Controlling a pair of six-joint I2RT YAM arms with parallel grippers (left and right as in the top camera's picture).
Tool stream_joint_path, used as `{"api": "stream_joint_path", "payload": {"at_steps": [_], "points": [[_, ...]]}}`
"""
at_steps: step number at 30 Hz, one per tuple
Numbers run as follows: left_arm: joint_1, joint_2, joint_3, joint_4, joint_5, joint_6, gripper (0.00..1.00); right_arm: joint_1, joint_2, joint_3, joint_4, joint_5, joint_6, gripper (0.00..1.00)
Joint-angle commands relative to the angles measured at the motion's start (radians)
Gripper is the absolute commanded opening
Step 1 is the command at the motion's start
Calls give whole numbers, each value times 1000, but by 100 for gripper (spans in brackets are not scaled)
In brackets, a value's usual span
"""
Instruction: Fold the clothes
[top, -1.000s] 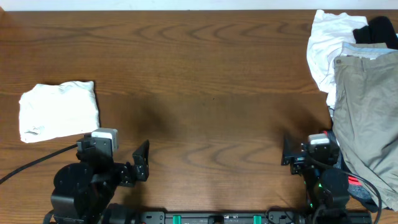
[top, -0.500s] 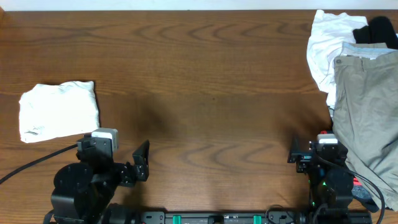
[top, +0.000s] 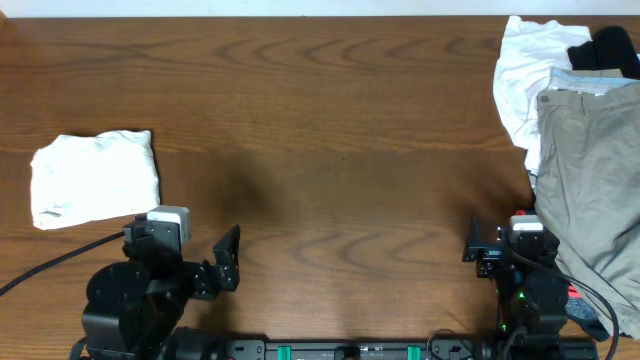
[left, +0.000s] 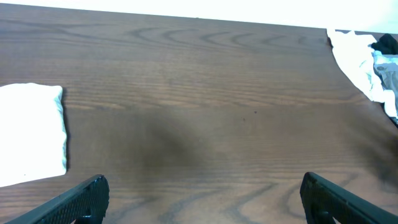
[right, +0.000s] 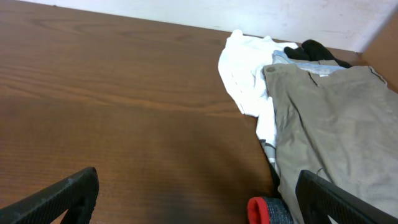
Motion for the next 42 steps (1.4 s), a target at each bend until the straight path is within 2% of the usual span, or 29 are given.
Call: {"api": "stream_joint_path", "payload": {"at_steps": [1,8,12,14,20,25,30,39,42], "points": [[-3,-5,-2,1,-11,16,98,-8,-7,-2,-3,-2,-14,99],[11,-14,-3,-18,-20,26,98,-8,-7,-2,-3,-2,-14,99],[72,-31,-5,-53,-138,66,98,-8,-7,-2,-3,-2,-14,99],[105,-53,-14,-50,-151,66,98,-8,-7,-2,-3,-2,-14,99],[185,-199,-159,12,-161,64,98,-8,-7,-2,-3,-2,-14,99],[210,-325,-345,150,-158,14,98,-8,-7,-2,-3,-2,-14,99],[210,-406,-514,366,-158,8,98,-8,-7,-2,-3,-2,-14,99],[210,-414,-790,916,-157,8,98,-8,-7,-2,-3,-2,-14,99],[210,-414,-870,955,-158,8,98,-8,-7,-2,-3,-2,-14,99]]}}
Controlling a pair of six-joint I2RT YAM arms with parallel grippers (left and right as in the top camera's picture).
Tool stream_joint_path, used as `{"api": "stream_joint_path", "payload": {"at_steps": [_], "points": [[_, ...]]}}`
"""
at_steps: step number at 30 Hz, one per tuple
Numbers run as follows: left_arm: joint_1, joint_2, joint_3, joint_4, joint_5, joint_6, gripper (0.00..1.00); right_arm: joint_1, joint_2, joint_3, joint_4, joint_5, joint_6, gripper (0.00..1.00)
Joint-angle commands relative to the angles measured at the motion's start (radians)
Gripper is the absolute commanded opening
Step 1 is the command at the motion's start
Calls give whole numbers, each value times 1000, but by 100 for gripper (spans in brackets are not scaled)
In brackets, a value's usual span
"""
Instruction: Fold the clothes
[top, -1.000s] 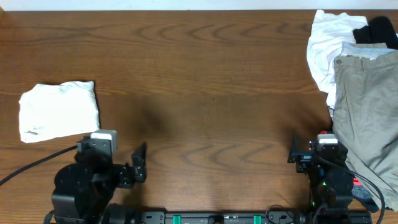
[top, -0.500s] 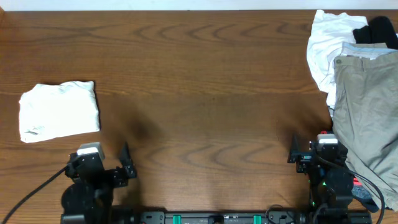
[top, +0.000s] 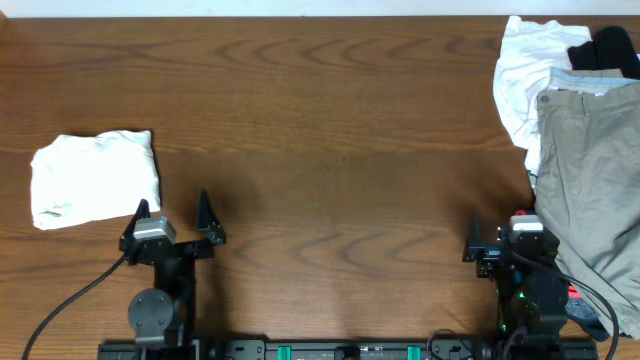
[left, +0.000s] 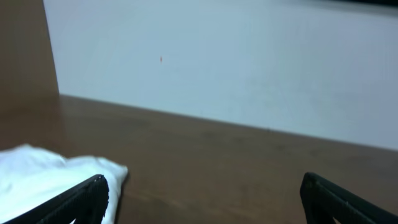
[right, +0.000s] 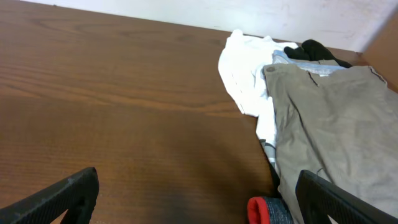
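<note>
A folded white garment (top: 95, 178) lies at the table's left; its near corner shows in the left wrist view (left: 37, 177). At the far right sits an unfolded pile: a white shirt (top: 520, 70), khaki trousers (top: 590, 180) over it, and a black item (top: 605, 45) at the back. The right wrist view shows the shirt (right: 239, 68) and trousers (right: 329, 124). My left gripper (top: 172, 212) is open near the front edge, just right of the folded garment and holding nothing. My right gripper (top: 503, 240) is open beside the trousers' left edge, also holding nothing.
A small red-rimmed dark blue item (right: 267, 211) lies by the trousers' near edge, close to my right finger. The brown wooden table (top: 340, 150) stretches between the folded garment and the pile. A pale wall (left: 236, 62) rises behind the table.
My left arm has drawn back over its base. Its gripper, which pointed right and down at the table, now points straight away, level toward the back wall. The right arm and clothes have not moved.
</note>
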Motion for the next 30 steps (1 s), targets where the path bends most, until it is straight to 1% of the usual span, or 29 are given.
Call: {"api": "stream_joint_path", "payload": {"at_steps": [1,2,3,30], "points": [[5,-8,-66,-55,-11,-8,98,-7,-6,-2,-2,-1,-14,99],[5,-8,-66,-121,-11,-8,98,-7,-6,-2,-2,-1,-14,99],[5,-6,-66,-124,-10,-8,98,-7,-6,-2,-2,-1,-14,99],[5,-5,-66,-129,-11,-8,98,-7,-6,-2,-2,-1,-14,99]]}}
